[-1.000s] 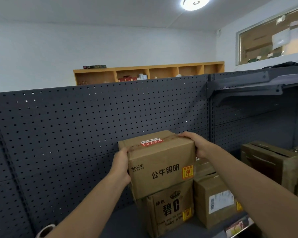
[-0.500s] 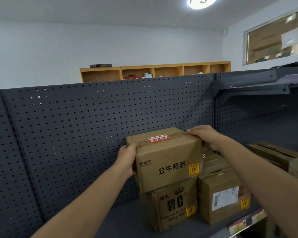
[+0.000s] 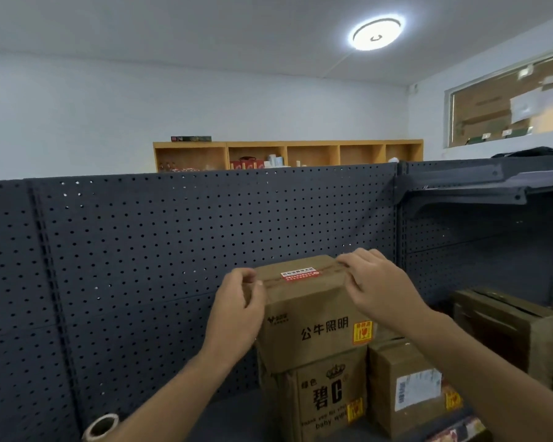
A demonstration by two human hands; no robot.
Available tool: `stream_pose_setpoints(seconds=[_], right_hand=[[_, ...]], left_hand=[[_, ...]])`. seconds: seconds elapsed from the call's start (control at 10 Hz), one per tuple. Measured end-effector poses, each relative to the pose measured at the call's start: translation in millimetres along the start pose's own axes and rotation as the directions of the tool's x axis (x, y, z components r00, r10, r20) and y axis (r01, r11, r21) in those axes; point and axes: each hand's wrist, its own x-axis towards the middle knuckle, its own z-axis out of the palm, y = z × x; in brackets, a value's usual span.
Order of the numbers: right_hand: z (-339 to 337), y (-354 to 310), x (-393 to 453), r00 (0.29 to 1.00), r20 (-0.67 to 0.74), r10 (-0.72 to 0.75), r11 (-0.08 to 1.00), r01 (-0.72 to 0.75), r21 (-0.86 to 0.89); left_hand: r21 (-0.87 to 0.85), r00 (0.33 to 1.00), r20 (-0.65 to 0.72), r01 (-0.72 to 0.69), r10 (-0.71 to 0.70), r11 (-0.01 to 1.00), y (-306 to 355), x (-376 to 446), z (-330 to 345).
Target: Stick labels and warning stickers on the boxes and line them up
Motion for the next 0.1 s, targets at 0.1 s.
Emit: stream_pose_setpoints(seconds=[0.1], right_hand=[[-8.0,-31.7,-19.9,1.000,-0.017,-0.008,0.997,0.010,0.073]], left_hand=[[0.027,0.997,-0.017,-0.078,0.078,0.997,-9.0,-18.7,-7.5]])
